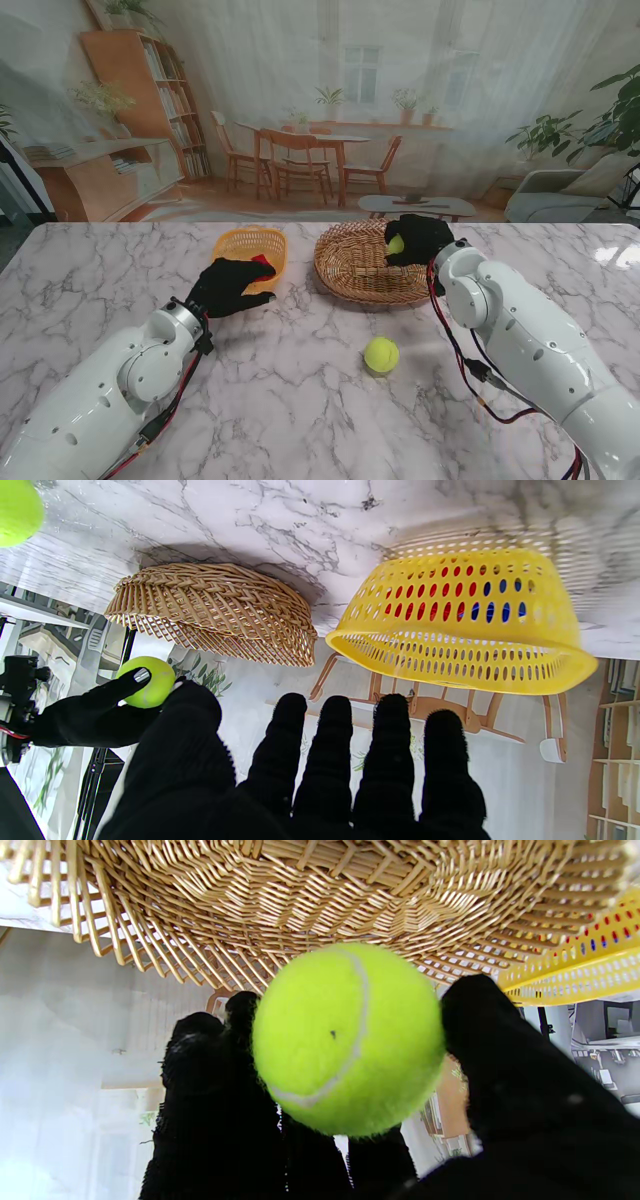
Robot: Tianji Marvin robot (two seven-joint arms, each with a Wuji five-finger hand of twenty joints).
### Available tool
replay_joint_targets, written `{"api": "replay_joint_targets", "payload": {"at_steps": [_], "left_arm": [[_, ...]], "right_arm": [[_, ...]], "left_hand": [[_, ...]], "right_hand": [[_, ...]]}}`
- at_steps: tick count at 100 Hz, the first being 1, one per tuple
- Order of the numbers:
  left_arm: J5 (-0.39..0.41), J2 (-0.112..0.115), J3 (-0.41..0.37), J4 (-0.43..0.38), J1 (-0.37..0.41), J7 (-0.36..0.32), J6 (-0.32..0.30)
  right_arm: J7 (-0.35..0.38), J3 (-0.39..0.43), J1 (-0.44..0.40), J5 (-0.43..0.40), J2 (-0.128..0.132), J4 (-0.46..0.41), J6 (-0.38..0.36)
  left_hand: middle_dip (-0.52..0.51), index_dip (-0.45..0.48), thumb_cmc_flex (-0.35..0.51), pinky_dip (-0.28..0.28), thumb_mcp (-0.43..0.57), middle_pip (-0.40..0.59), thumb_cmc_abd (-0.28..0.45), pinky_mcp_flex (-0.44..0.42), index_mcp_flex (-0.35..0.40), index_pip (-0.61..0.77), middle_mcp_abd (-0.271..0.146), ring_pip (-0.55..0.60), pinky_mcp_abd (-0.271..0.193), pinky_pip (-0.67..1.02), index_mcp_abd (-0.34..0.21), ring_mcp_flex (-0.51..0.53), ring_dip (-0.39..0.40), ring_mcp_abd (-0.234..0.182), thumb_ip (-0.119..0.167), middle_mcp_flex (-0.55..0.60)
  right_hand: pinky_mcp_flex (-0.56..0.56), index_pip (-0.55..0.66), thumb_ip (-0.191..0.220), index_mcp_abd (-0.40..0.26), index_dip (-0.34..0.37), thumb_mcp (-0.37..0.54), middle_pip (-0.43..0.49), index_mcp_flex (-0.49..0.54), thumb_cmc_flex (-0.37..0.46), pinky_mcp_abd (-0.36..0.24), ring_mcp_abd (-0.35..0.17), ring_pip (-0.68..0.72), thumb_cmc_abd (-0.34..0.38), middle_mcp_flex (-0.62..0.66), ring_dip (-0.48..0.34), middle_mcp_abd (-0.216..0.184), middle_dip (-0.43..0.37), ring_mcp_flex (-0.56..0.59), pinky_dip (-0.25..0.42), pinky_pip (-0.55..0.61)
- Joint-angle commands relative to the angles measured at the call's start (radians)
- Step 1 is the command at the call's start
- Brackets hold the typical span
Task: Sort the blocks and the balls into two baskets
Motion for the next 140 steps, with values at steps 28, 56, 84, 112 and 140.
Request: {"api": "replay_joint_targets", "payload": {"at_steps": [28, 56, 84, 112, 140], "left_arm": [[0.014, 0.002, 0.003, -0.001, 0.0, -0.016, 0.007], [0.022, 0.002, 0.004, 0.001, -0.002, -0.011, 0.007], [0.025, 0.003, 0.005, 0.0, -0.003, -0.014, 0.007], [0.025, 0.003, 0.005, 0.0, -0.002, -0.015, 0.007], [0.025, 0.003, 0.005, -0.001, -0.002, -0.016, 0.01]], "right_arm": [[-0.026, -0.093, 0.074, 0.025, -0.021, 0.113, 0.031], [-0.004, -0.064, 0.042, 0.024, -0.017, 0.078, 0.056], [0.023, -0.016, -0.002, 0.009, -0.008, 0.024, 0.059], [0.055, 0.1, -0.109, -0.044, 0.009, -0.124, 0.001], [0.025, 0.221, -0.274, -0.117, 0.019, -0.286, -0.099]], "left_hand": [[0.014, -0.01, 0.003, 0.013, -0.022, -0.004, 0.044, -0.02, -0.022, -0.016, -0.007, -0.018, 0.028, -0.023, -0.004, -0.009, 0.003, -0.003, -0.019, -0.003], [0.014, -0.01, 0.003, 0.013, -0.022, -0.005, 0.044, -0.02, -0.021, -0.016, -0.008, -0.019, 0.028, -0.023, -0.004, -0.01, 0.003, -0.003, -0.02, -0.002], [0.013, -0.01, 0.002, 0.014, -0.022, -0.005, 0.044, -0.02, -0.019, -0.016, -0.008, -0.019, 0.03, -0.023, -0.004, -0.008, 0.003, -0.003, -0.02, 0.0], [0.013, -0.01, 0.003, 0.014, -0.021, -0.006, 0.043, -0.02, -0.018, -0.015, -0.006, -0.019, 0.029, -0.024, -0.004, -0.008, 0.003, -0.002, -0.02, 0.0], [0.013, -0.01, 0.003, 0.014, -0.022, -0.006, 0.043, -0.02, -0.016, -0.015, -0.006, -0.018, 0.029, -0.024, -0.005, -0.007, 0.003, -0.003, -0.02, 0.0]], "right_hand": [[-0.174, -0.087, 0.088, -0.05, 0.063, 0.054, -0.046, 0.005, -0.006, 0.022, -0.07, -0.121, 0.125, -0.074, -0.062, -0.033, -0.059, -0.094, 0.05, -0.07], [-0.372, -0.278, 0.13, -0.021, 0.092, -0.059, -0.242, -0.095, -0.159, 0.098, -0.031, -0.37, 0.145, -0.198, -0.194, 0.001, -0.235, -0.246, 0.003, -0.227], [-0.405, -0.3, 0.134, -0.021, 0.093, -0.106, -0.252, -0.104, -0.165, 0.109, -0.028, -0.401, 0.163, -0.199, -0.212, -0.005, -0.261, -0.257, -0.02, -0.255], [-0.424, -0.31, 0.141, -0.024, 0.097, -0.148, -0.261, -0.089, -0.161, 0.12, -0.023, -0.443, 0.192, -0.187, -0.23, -0.004, -0.271, -0.259, -0.03, -0.276], [-0.425, -0.316, 0.148, -0.031, 0.101, -0.174, -0.272, -0.069, -0.158, 0.131, -0.021, -0.466, 0.206, -0.16, -0.243, -0.011, -0.277, -0.249, -0.046, -0.294]]}}
